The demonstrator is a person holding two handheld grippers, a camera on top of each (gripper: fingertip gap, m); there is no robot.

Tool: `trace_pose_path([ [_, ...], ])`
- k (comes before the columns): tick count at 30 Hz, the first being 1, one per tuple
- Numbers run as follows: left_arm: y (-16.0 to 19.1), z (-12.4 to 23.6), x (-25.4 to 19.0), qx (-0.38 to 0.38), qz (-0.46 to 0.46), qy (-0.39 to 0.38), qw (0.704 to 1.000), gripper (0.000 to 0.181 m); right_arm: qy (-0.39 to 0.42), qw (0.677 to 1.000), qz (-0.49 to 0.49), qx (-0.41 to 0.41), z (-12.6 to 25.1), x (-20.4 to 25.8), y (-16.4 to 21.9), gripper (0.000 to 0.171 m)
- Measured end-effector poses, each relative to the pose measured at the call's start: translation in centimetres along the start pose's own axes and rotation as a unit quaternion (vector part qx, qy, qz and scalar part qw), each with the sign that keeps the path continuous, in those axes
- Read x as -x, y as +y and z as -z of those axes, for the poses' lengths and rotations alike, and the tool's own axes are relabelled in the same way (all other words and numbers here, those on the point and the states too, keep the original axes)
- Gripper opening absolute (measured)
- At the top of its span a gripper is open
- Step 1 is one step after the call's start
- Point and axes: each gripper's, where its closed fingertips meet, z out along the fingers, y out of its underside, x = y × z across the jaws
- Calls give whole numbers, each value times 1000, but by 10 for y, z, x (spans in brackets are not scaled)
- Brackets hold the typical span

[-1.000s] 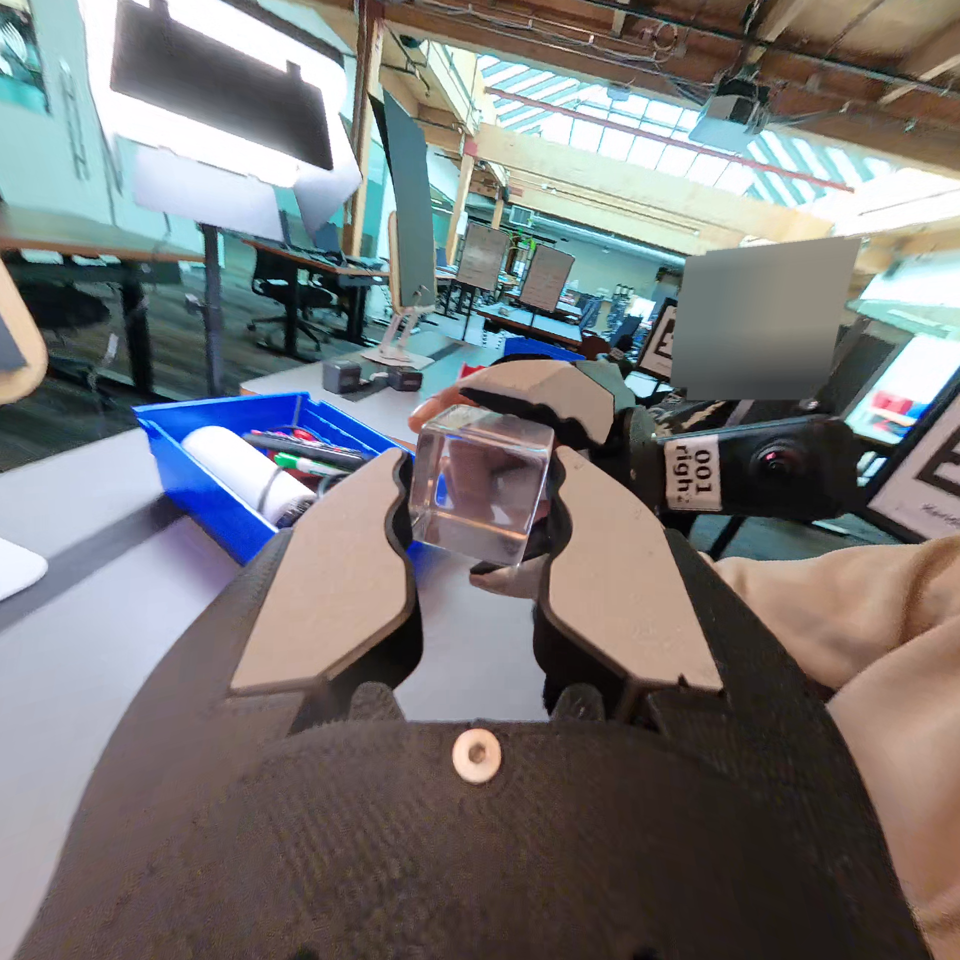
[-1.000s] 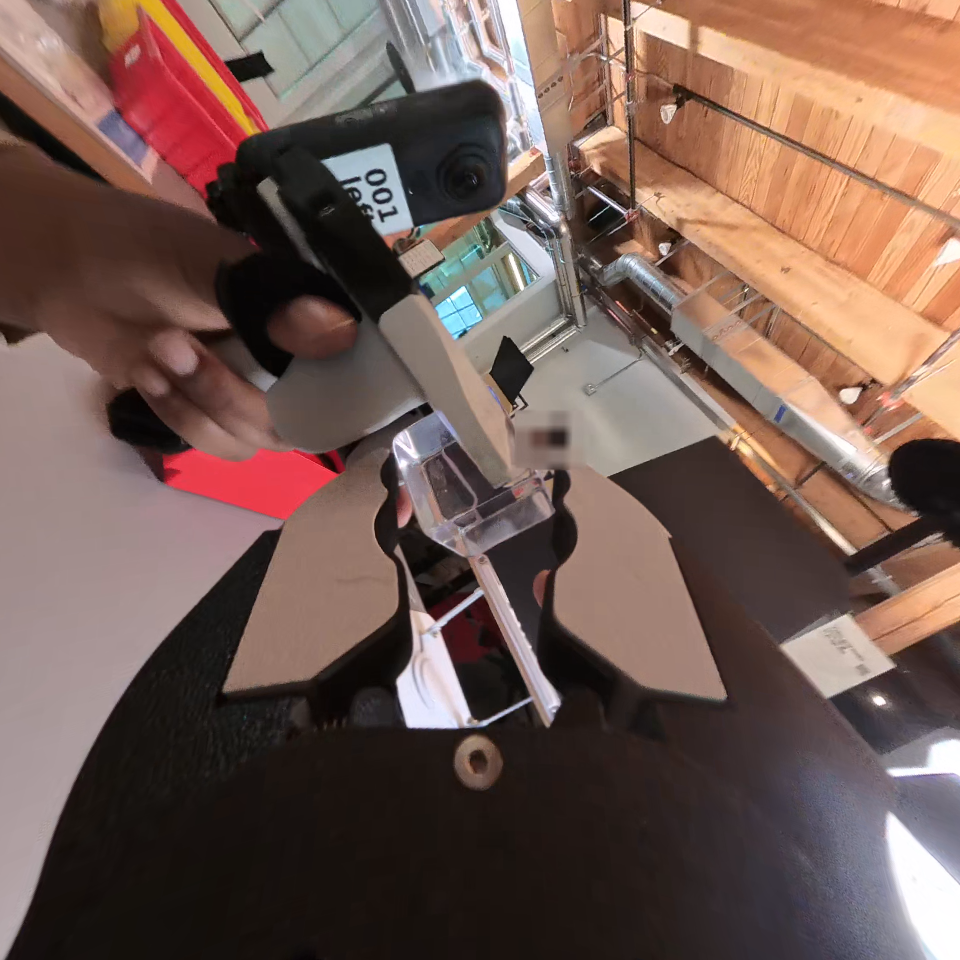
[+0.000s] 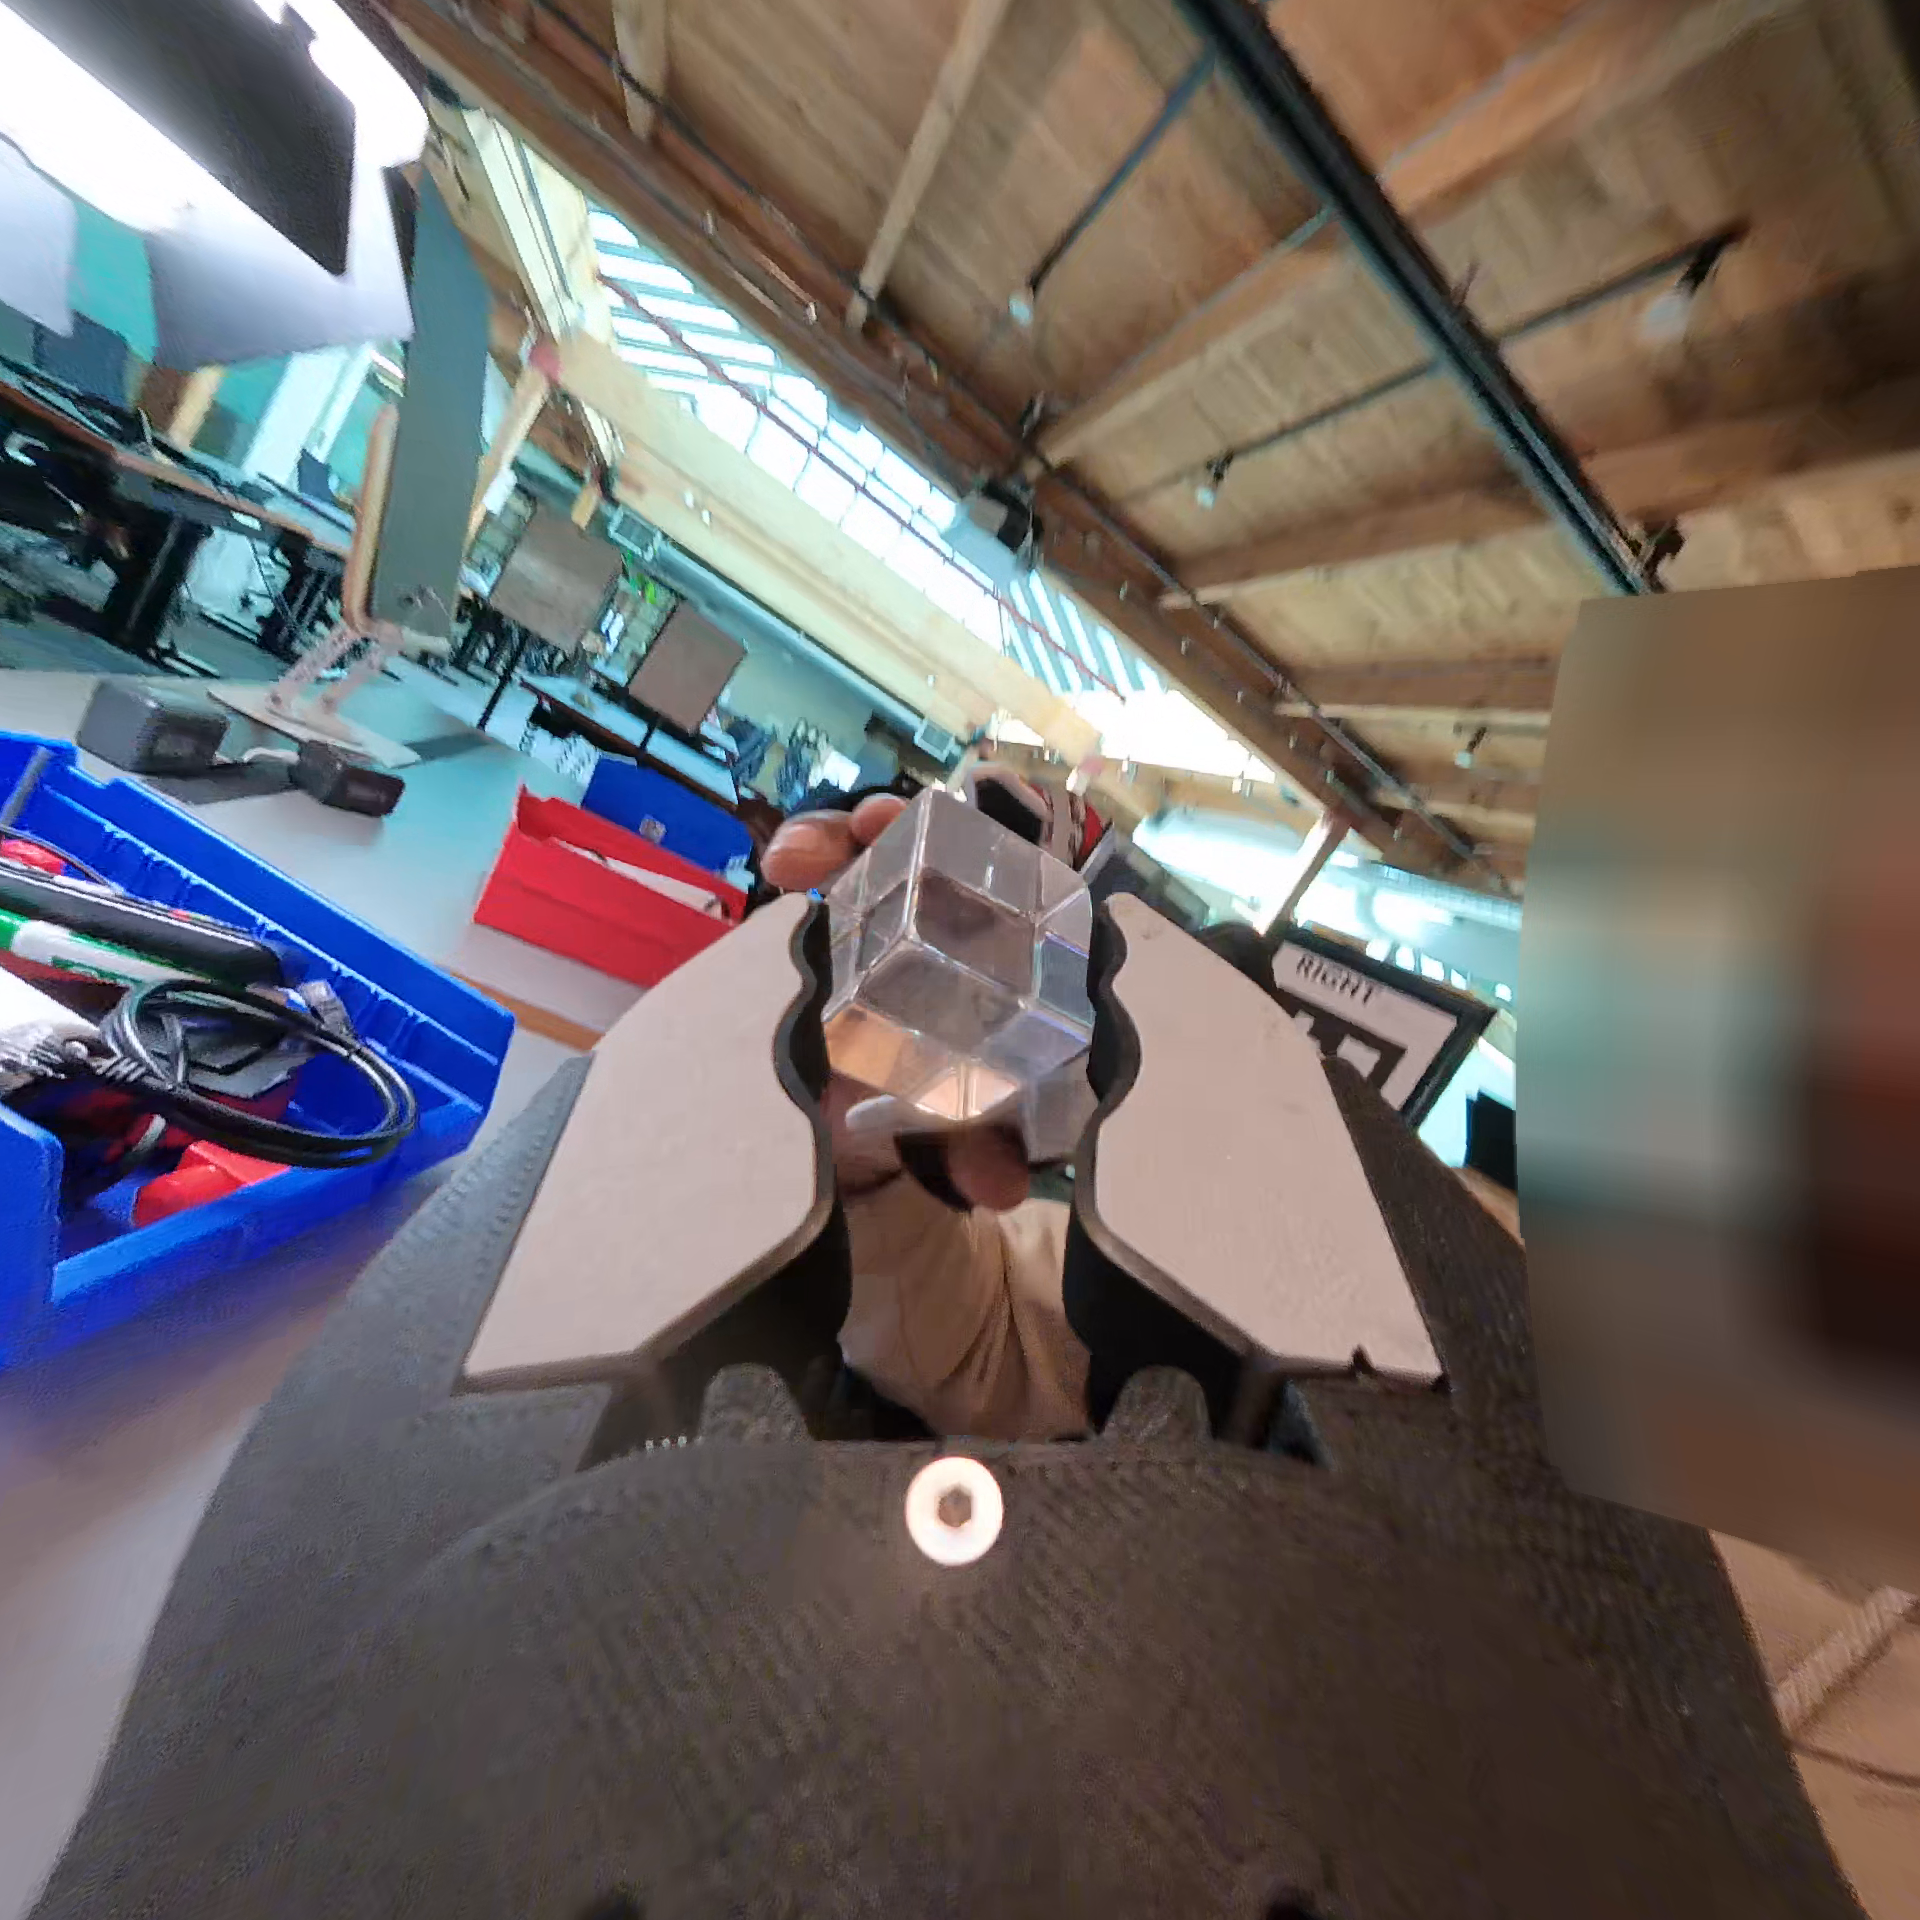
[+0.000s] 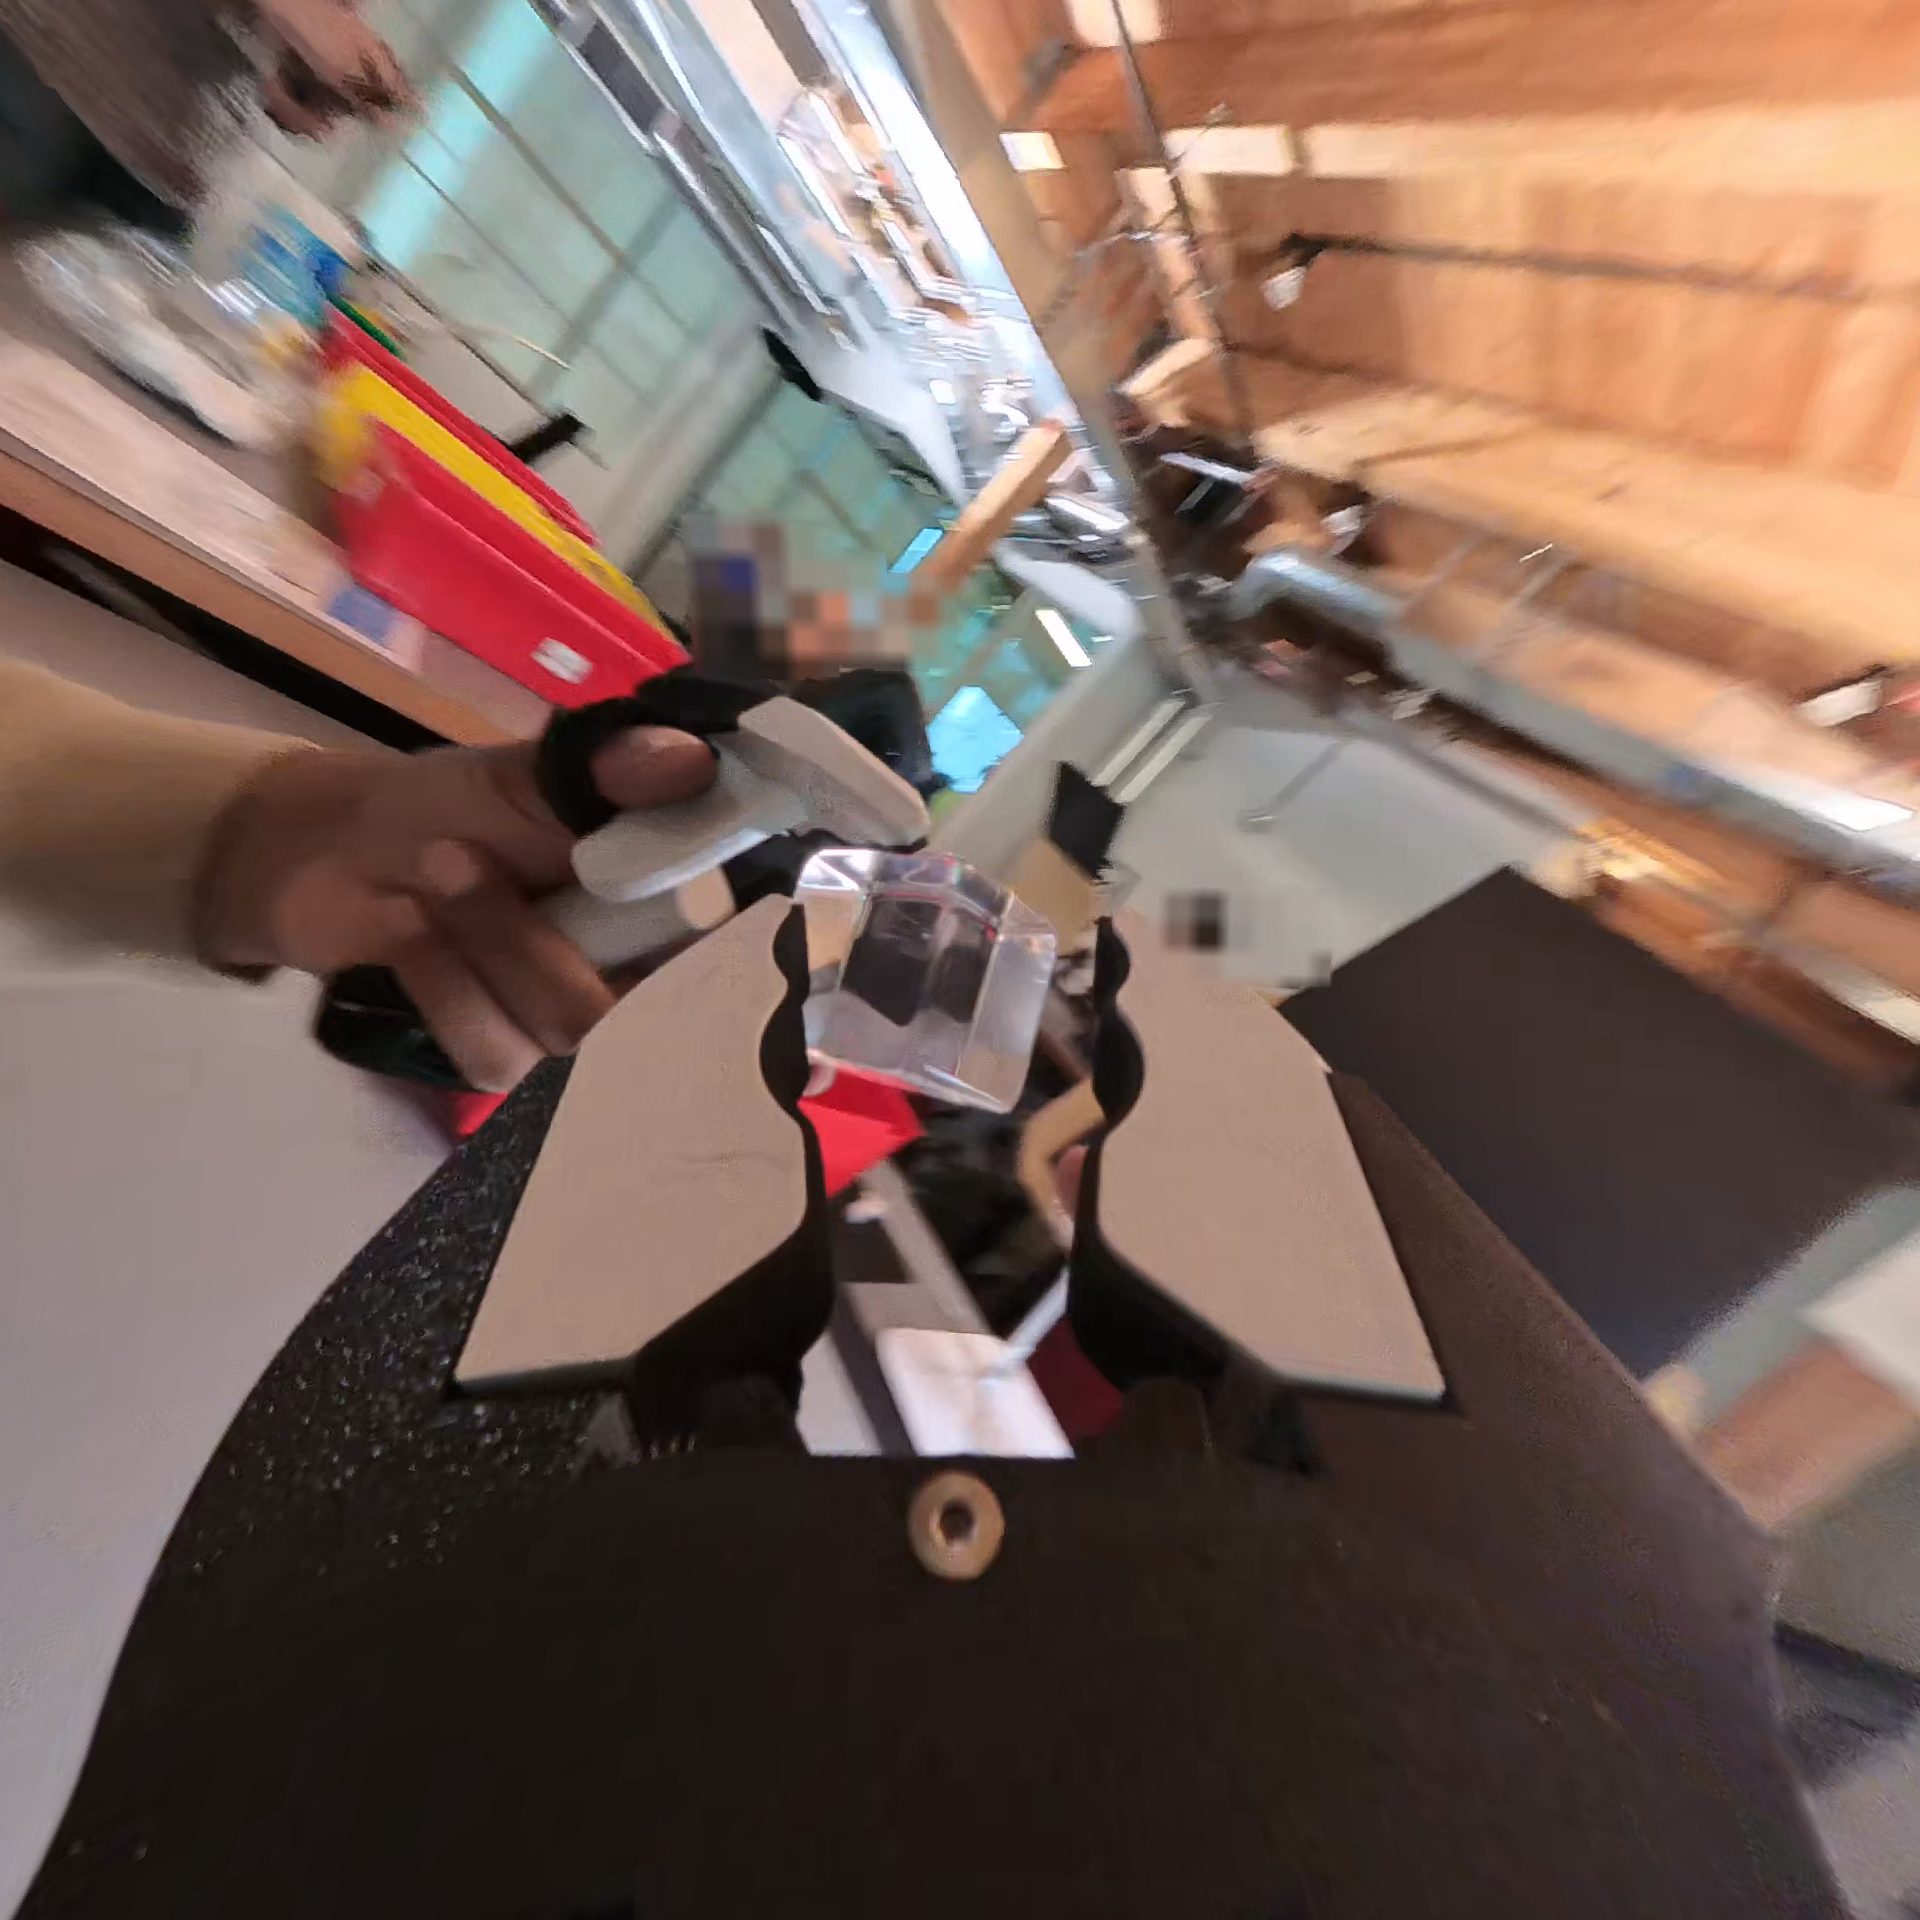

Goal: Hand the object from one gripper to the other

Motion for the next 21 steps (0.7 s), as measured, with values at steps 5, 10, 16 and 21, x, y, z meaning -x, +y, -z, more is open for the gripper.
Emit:
trace_pose_path([
  [5, -11, 1, 0, -50, 40, 7, 998, 48, 90, 985, 146, 25, -6, 0, 4, 57],
  [10, -16, 1, -2, -75, 60, 3, 995, 47, 106, 977, 182, 34, -5, 0, 2, 43],
  [16, -12, -10, -13, -81, 65, 9, 995, 47, 154, 961, 226, 31, -2, -8, 2, 46],
  [21, -14, -3, -15, -43, -57, -28, 997, 51, 43, 999, 15, 23, -2, -8, 7, 45],
])
